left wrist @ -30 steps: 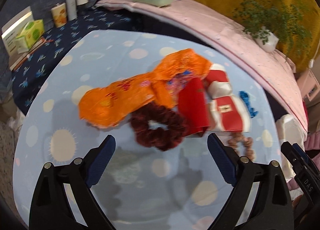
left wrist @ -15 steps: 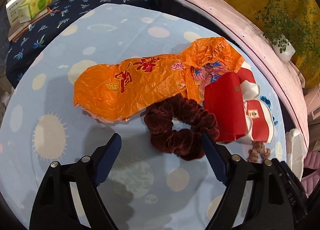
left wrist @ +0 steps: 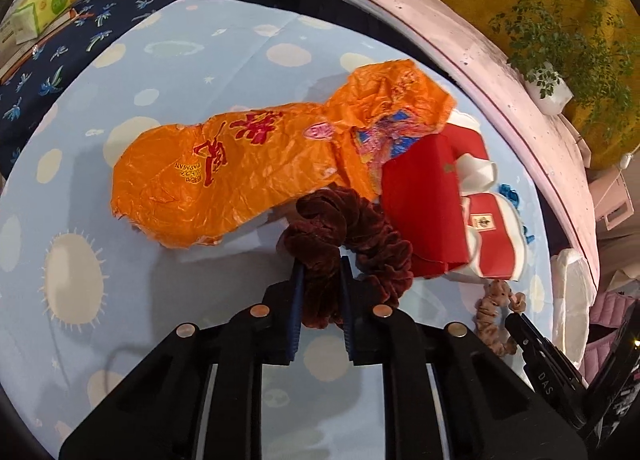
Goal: Collect trash
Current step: 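Grasp the dark red scrunchie with the left tool while the right grasps the pink bead string, then carry the scrunchie and bead string over the bin and release both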
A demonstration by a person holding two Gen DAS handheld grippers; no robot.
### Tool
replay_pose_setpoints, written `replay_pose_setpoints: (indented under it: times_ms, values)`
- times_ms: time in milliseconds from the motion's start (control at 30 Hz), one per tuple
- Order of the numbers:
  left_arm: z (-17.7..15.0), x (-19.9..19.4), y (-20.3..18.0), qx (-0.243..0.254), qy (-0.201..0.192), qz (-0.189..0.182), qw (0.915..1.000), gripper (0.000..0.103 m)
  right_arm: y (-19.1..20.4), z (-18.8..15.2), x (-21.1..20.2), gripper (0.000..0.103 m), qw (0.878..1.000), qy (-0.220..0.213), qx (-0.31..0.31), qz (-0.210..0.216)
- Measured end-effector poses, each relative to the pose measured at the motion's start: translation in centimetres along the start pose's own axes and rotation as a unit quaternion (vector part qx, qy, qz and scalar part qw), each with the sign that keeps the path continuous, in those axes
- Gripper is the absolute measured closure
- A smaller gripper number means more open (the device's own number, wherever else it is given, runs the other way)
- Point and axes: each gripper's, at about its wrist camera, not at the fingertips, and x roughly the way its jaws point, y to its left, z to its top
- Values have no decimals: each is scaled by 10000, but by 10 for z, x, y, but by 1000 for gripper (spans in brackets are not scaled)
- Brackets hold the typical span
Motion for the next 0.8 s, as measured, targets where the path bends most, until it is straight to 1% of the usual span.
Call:
replay_pose_setpoints:
  times_ms: [100, 200, 267, 367, 467, 633, 800]
  values:
    - [0, -17, -13, 86, -133, -120, 9998, 88, 2, 5, -23, 95, 9997, -246, -40, 74]
    - [0, -40, -30, 279, -297, -258, 9988, 88, 3, 14, -52, 95, 9984, -549, -68, 154]
    - [1, -57, -44, 427, -459, -341, 9975, 88, 2, 22, -74, 95, 9967, -786, -62, 216]
    - [5, -85, -70, 633, -691, -573, 9939, 88, -1, 34, -107, 95, 9934, -1115, -86, 250]
    - [8, -111, -101, 921, -897, -806, 9884, 88, -9, 47, -138, 95, 9890, -1456, -76, 262]
    - [9, -142, -156, 1370, -1095, -1177, 9774, 88, -28, 64, -183, 95, 9800, -1984, -5, 167]
    - [4, -160, -216, 1855, -1234, -1433, 9643, 88, -56, 72, -212, 95, 9732, -2297, 114, -42]
